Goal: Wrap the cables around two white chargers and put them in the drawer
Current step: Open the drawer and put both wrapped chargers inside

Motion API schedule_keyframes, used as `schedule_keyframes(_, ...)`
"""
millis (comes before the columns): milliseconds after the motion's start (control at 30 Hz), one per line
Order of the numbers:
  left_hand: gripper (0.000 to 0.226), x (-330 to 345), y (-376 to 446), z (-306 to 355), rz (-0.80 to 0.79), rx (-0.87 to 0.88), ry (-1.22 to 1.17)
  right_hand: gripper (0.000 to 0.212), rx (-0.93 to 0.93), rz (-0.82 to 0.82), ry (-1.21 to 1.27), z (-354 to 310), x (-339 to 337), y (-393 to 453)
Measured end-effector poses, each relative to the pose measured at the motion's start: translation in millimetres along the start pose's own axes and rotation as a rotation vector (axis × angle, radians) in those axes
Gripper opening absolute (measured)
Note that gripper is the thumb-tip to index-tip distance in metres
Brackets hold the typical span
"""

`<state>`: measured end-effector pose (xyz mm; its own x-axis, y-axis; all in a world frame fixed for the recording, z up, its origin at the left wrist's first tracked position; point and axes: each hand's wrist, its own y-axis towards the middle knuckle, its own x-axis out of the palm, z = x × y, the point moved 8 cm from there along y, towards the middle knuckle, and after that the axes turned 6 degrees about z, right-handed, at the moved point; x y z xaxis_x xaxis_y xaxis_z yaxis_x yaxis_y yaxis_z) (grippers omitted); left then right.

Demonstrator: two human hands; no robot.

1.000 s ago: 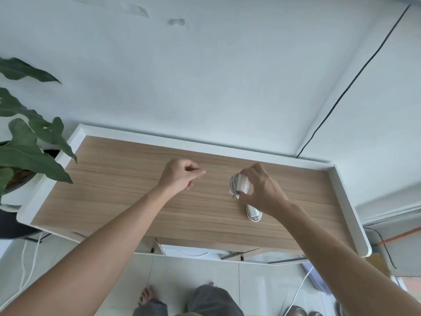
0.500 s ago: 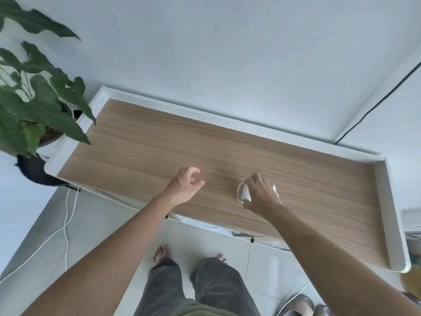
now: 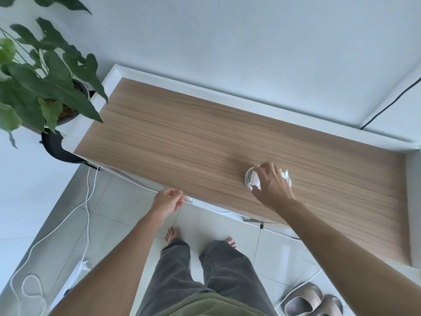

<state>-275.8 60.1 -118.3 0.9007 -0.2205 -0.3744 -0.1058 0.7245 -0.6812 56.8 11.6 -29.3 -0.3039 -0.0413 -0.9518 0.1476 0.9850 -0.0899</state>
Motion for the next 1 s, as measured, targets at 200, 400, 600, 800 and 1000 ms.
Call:
schedule_keyframes(200,0.028,-2.4,-3.5,-51.9,-0.023,-0.185,-0.083,0.043,-0.089,0.075,0.080,-32.8,2.0,-1.6)
schedule_keyframes(400,0.038,10.5,-8.9,-76.9,-0.043,-0.293,-0.182,0.053,-0.097,0.042,0.175,-82.5,34.8,9.0)
schedule_keyframes(600,0.058,16.2,4.6,-98.0,-0.142,-0.364,-0.212,0.068,0.005,0.029,0.129,-95.3,86.9,38.7)
schedule_keyframes(800,0.076,25.2,44.4,-123.7,-0.186,-0.434,-0.367,0.072,0.163,0.100,-0.014,-96.6,130.3,59.9)
schedule_keyframes(1000,0.090,54.5,72.2,-126.0,-0.244,-0.536,-0.609,0.074,0.209,0.169,-0.110,-97.7,134.7,58.9)
